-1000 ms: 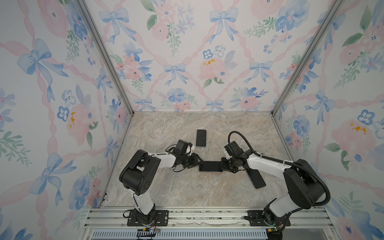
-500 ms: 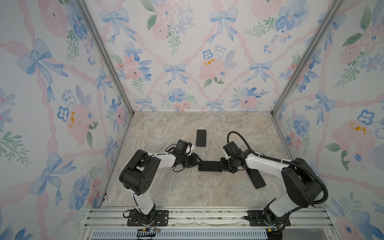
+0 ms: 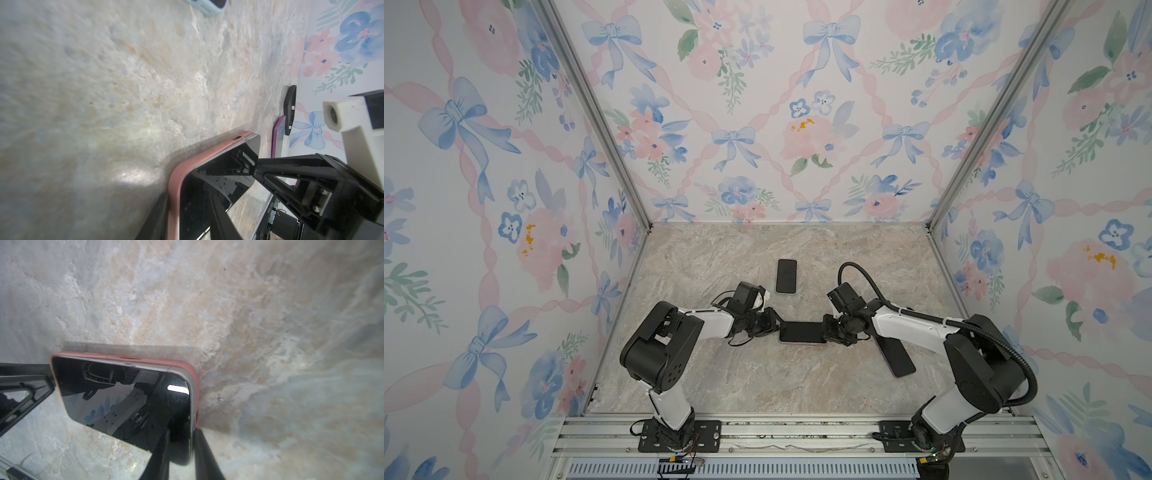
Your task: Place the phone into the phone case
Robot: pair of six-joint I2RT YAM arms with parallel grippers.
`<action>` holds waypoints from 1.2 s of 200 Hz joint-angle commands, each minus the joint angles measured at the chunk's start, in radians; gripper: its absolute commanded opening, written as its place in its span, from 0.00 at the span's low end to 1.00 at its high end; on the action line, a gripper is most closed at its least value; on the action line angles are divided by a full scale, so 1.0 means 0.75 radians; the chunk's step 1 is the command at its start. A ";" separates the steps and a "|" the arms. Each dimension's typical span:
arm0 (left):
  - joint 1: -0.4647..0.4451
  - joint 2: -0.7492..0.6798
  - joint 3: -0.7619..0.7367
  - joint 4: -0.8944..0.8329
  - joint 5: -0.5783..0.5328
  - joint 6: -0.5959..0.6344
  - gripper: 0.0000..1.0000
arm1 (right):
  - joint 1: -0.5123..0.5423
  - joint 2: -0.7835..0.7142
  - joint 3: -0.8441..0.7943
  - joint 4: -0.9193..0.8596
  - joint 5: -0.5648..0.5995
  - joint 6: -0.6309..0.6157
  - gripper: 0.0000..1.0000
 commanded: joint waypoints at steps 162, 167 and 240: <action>0.038 -0.092 -0.111 -0.154 -0.013 0.059 0.40 | 0.116 -0.037 -0.056 0.091 -0.083 0.006 0.26; 0.046 -0.107 -0.118 -0.168 -0.017 0.065 0.41 | 0.110 -0.056 -0.052 0.071 -0.075 -0.007 0.27; 0.046 -0.223 -0.234 -0.213 -0.037 0.059 0.43 | 0.099 -0.117 -0.070 0.030 -0.064 -0.024 0.38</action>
